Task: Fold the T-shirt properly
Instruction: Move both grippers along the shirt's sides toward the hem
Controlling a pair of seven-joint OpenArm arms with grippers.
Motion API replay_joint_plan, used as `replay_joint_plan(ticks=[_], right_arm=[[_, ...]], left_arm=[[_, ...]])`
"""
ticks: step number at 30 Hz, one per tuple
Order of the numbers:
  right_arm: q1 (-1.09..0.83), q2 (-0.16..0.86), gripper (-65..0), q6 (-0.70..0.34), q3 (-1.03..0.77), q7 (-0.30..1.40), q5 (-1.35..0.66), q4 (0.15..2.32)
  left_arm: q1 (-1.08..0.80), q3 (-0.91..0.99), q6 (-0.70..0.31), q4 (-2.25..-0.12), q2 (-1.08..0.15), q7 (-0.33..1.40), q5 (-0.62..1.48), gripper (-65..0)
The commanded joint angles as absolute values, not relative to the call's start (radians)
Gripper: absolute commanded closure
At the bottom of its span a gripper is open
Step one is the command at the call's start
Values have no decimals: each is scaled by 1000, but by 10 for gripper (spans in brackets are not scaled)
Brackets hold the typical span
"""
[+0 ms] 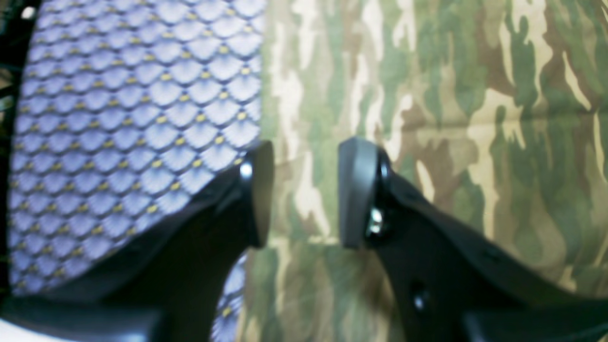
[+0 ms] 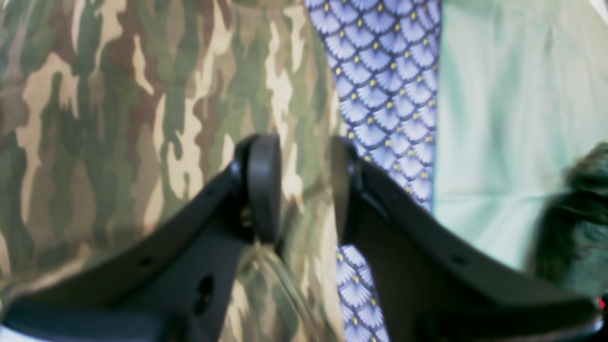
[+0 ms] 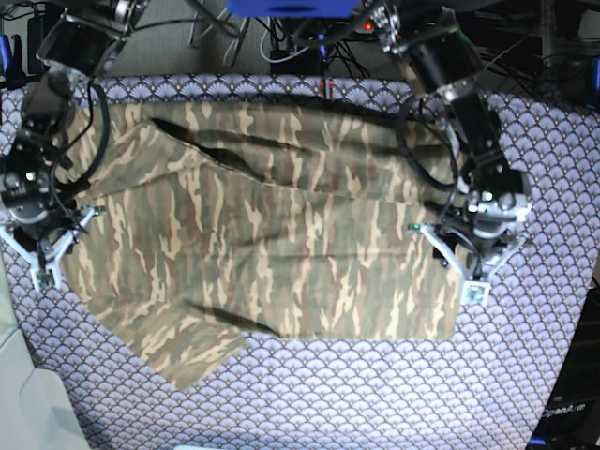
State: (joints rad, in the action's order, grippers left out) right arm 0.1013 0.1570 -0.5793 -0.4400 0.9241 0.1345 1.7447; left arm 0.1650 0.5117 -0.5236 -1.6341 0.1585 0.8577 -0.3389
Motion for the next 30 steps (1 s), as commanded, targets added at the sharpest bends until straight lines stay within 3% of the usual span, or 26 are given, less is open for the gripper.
replay_joint_plan(ticks=[1, 14, 21, 23, 27, 30], right_arm=[[128, 171, -198, -579, -443, 908, 131, 1745], [217, 176, -198, -576, -440, 900, 131, 1632], [266, 202, -199, -576, -418, 900, 131, 1521], [265, 222, -199, -576, -406, 900, 131, 1511], [265, 226, -200, -576, -383, 898, 131, 1509], [263, 237, -200, -576, -372, 898, 133, 1509]], left_arm=[[191, 507, -519, -1641, 157, 837, -331, -226], [309, 509, -518, -1506, 113, 826, -343, -226], [386, 460, -374, -1354, 113, 742, -429, -227], [390, 433, -335, -1322, 94, 723, -427, -244], [455, 398, -265, -1218, 71, 722, -420, -338], [507, 423, -239, -1153, 70, 722, -420, -354]])
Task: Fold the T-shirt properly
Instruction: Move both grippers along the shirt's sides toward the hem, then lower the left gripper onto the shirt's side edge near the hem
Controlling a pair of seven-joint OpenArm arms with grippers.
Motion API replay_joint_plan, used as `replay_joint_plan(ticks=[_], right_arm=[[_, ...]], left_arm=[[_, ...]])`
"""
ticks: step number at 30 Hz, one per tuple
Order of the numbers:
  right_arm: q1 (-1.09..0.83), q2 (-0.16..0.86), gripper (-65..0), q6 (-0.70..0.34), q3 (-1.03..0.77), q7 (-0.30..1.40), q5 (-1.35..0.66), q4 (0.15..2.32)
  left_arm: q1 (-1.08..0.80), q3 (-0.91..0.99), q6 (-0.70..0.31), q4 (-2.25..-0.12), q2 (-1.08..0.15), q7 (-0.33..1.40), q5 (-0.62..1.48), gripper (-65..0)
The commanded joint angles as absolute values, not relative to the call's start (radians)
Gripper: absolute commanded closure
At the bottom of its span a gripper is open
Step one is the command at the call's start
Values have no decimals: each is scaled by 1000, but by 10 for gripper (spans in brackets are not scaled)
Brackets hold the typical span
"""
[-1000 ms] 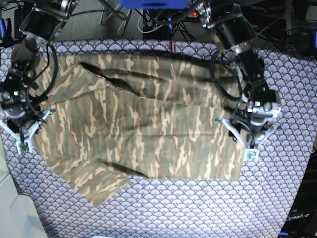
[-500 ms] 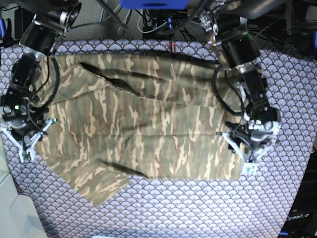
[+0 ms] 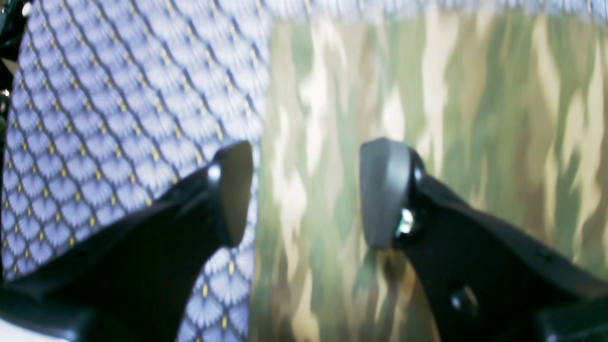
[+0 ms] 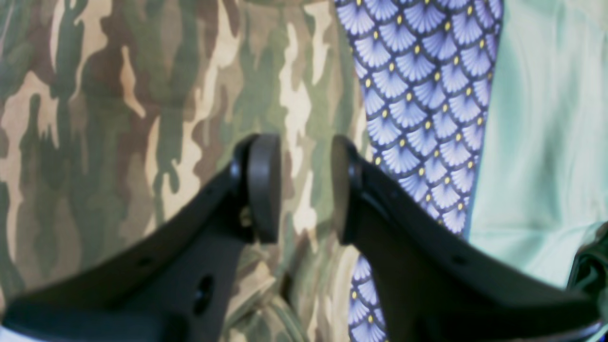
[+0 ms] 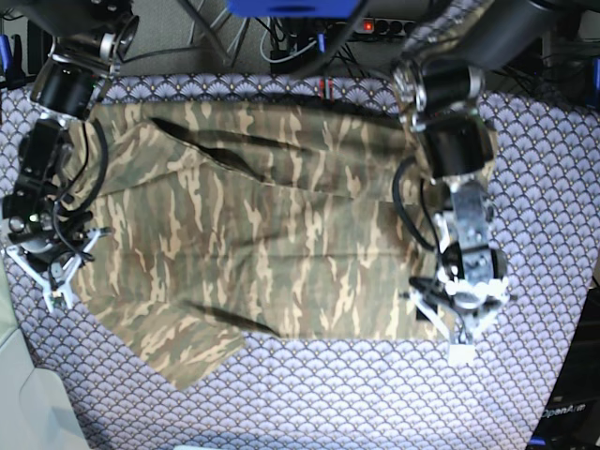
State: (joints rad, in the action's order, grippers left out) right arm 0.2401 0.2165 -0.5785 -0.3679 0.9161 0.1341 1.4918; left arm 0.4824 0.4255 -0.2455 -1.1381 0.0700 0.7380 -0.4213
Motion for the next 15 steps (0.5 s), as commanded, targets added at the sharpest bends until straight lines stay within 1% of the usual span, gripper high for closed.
replay_joint_plan(ticks=[1, 7, 11, 15], right_arm=[[262, 240, -200, -576, -366, 898, 133, 1506], [254, 246, -200, -576, -360, 835, 133, 1460], [255, 259, -200, -576, -363, 829, 133, 1412], [257, 265, -200, -576, -363, 805, 133, 1389]], left_arm=[[526, 440, -239, -1135, 70, 722, -420, -355], [648, 553, -239, -989, 67, 716, -418, -355], [707, 613, -236, -846, 30, 622, -418, -355], [768, 684, -179, -691, -19, 553, -412, -356]])
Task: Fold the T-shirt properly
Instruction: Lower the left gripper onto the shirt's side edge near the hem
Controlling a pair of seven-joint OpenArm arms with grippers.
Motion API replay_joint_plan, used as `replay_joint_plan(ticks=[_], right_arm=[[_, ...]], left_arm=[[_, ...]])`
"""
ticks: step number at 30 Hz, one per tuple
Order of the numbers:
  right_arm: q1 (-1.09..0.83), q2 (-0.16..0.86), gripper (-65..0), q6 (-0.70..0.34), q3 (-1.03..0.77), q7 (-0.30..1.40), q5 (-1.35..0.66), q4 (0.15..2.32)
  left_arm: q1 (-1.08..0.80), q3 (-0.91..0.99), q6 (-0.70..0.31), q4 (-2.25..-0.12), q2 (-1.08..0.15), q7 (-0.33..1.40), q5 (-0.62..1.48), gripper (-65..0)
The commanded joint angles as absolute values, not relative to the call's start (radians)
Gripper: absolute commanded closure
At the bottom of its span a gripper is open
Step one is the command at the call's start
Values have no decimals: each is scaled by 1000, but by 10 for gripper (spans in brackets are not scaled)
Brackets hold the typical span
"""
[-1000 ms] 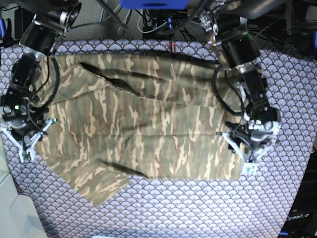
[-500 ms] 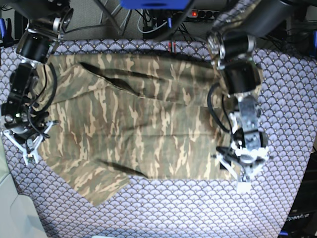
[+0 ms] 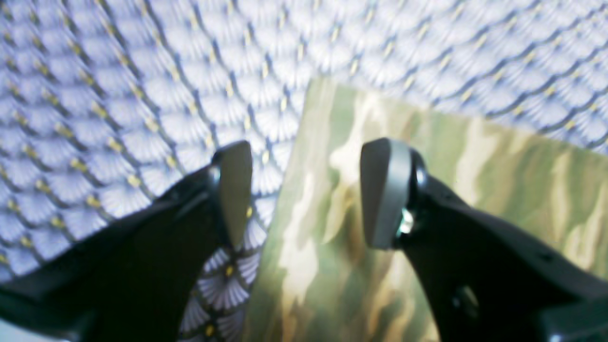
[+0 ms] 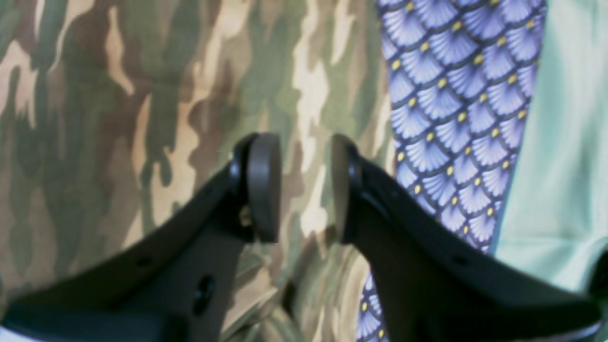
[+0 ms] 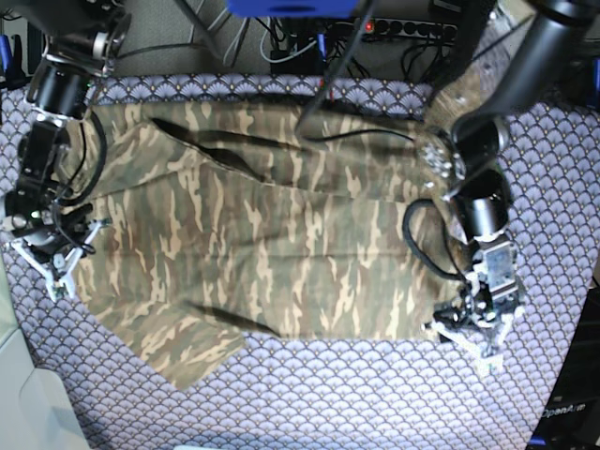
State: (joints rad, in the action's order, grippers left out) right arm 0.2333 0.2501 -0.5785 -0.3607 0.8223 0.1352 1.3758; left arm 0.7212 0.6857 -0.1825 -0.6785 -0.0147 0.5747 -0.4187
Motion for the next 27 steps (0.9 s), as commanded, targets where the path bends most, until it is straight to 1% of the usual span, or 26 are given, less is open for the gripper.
replay_joint_plan(ticks=[1, 5, 9, 13, 16, 19, 24, 27], right_arm=[[255, 265, -200, -576, -363, 796, 133, 1389], [254, 265, -200, -576, -363, 788, 133, 1389], [254, 265, -200, -576, -363, 788, 133, 1389], [254, 265, -200, -576, -363, 788, 133, 1389], [252, 266, -200, -576, -364, 788, 133, 1389], [237, 266, -200, -576, -364, 786, 134, 1391], [234, 266, -198, -576, -364, 786, 133, 1391], [234, 266, -198, -576, -364, 786, 133, 1391]], left_arm=[[785, 699, -173, -647, -30, 536, -403, -356], [835, 737, -171, -472, -105, 481, -340, -356], [871, 734, -171, -374, -156, 432, -269, -356], [909, 734, -170, -280, -185, 401, -265, -356], [938, 734, -107, -213, -213, 366, -265, -356], [957, 734, -70, -162, -225, 338, -266, -357], [951, 733, -2, -156, -217, 325, -271, -357], [934, 733, 5, -150, -216, 295, -268, -357]])
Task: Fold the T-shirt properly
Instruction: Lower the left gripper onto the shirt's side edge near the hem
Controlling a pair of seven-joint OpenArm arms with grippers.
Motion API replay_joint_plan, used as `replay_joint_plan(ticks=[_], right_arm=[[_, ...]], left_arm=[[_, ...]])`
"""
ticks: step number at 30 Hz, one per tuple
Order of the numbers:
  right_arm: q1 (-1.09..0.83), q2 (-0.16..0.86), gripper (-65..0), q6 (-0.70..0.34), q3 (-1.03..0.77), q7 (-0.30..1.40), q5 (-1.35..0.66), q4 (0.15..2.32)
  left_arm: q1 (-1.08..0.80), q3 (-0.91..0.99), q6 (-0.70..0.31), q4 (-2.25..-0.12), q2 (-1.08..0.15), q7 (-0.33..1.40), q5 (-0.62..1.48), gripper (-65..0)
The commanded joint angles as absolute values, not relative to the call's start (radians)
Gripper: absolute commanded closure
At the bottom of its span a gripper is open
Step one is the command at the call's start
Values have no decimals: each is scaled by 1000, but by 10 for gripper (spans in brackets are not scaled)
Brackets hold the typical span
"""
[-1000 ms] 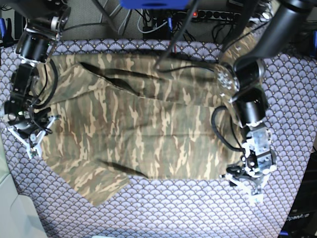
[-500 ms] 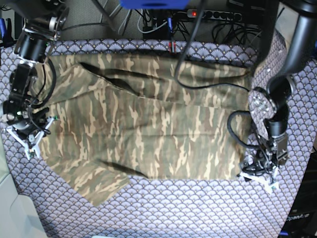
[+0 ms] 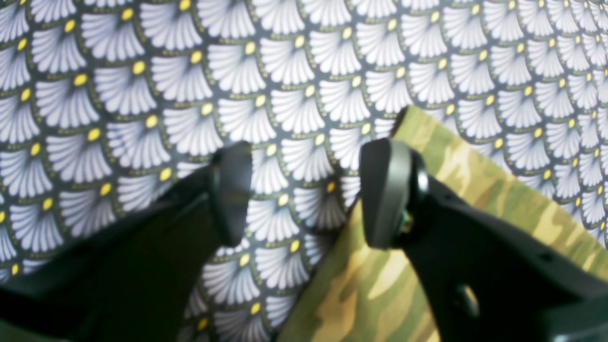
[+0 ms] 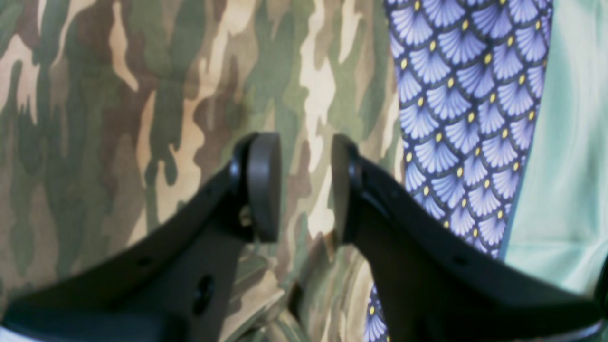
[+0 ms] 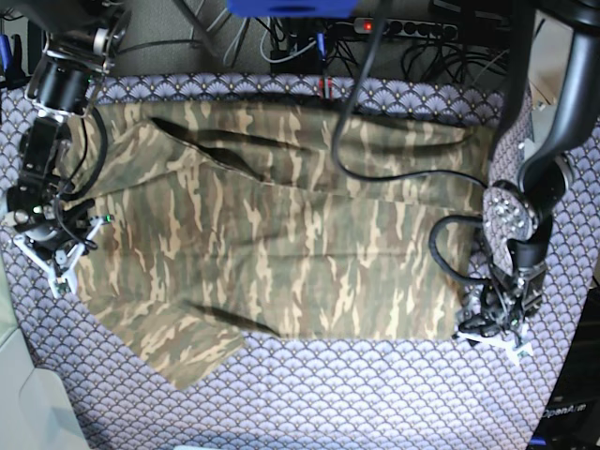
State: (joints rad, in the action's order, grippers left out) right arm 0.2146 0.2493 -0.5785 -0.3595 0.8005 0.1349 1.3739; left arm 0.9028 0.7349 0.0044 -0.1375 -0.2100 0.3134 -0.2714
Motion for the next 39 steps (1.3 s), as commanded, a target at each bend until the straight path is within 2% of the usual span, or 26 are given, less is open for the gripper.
replay_joint_plan(ticks=[1, 25, 34, 36, 37, 39], right_arm=[[234, 266, -198, -576, -364, 786, 133, 1392], [236, 278, -197, -579, -364, 786, 133, 1397], [240, 278, -197, -579, -364, 786, 133, 1392], [240, 278, -197, -579, -364, 786, 133, 1392], [240, 278, -197, -579, -364, 786, 133, 1392], [240, 278, -197, -579, -364, 785, 133, 1392]], left_arm=[[926, 733, 5, -150, -216, 294, -266, -357], [868, 731, -5, -150, -81, 274, -272, -356], [858, 665, -5, -150, -50, 269, -263, -351], [858, 665, -5, -150, -50, 268, -263, -331], [858, 665, -5, -150, -51, 266, -263, -301], [846, 668, -5, -156, -54, 266, -262, -198]])
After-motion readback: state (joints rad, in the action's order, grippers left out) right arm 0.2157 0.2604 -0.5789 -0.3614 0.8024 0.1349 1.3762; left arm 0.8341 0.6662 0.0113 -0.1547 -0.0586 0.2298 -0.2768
